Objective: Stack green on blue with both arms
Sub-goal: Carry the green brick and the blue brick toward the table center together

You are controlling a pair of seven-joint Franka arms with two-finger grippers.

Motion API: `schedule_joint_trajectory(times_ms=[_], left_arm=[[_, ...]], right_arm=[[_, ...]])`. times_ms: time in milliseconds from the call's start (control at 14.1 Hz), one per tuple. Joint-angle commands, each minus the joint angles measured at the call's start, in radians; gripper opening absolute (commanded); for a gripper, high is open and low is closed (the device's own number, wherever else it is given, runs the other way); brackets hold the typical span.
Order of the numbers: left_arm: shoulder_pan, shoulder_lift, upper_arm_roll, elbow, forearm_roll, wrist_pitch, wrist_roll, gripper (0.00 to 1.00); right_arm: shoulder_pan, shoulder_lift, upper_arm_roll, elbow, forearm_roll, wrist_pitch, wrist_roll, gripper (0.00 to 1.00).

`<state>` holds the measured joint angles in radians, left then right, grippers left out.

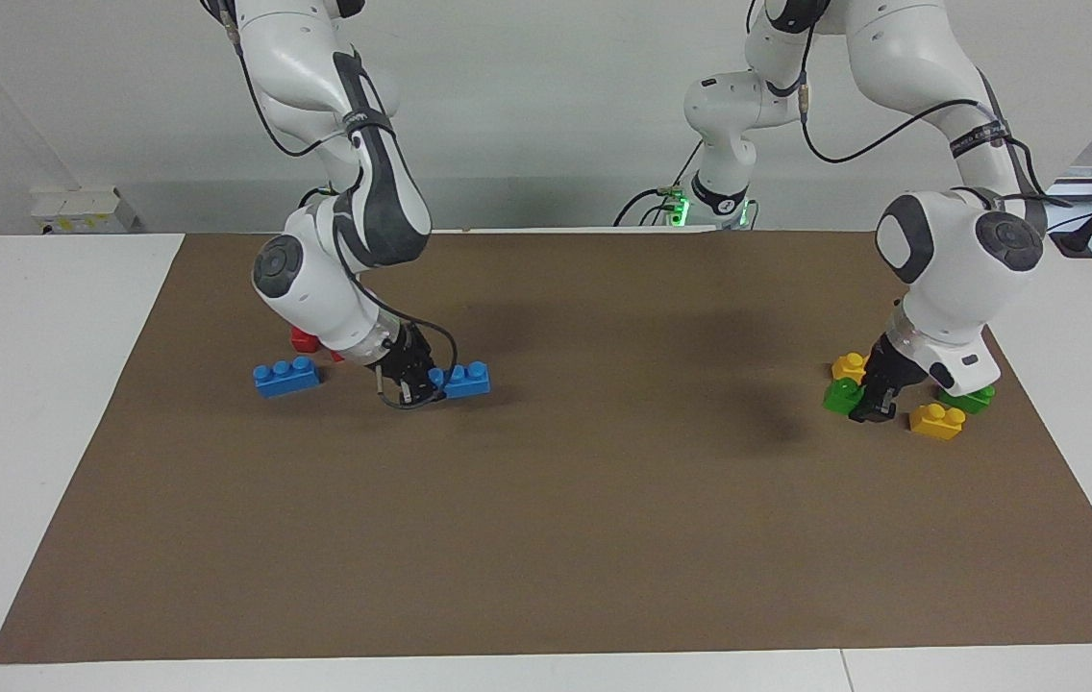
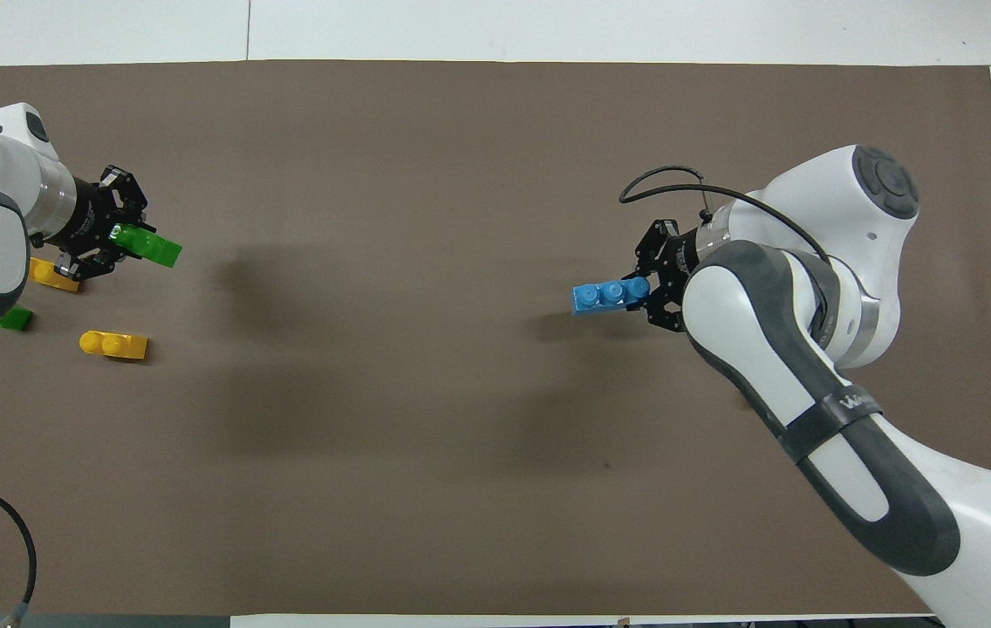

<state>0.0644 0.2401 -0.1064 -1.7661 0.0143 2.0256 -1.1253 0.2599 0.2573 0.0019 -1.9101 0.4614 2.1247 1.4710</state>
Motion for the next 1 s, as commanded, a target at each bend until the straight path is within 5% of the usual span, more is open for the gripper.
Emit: schedule_joint_trajectory(times_ms=[0, 498, 925], left_arm=[[-0.058, -0.085, 0.007, -0.022, 0.007, -0.077, -0.115, 0.00], [-0.240, -0.173, 0.007, -0.029, 0.006, -0.136, -0.529, 0.00], [-0.385, -0.192, 0.007, -0.048, 0.006, -0.142, -0.775, 0.00]], right_arm=[[0.057, -0.010, -0.003, -0.014, 0.071, 0.097, 0.048, 0.22], [0.194, 0.013, -0.005, -0.044, 0.085, 0.297, 0.176, 0.24], [0.226, 0.008, -0.005, -0.060, 0.083, 0.301, 0.206, 0.26]])
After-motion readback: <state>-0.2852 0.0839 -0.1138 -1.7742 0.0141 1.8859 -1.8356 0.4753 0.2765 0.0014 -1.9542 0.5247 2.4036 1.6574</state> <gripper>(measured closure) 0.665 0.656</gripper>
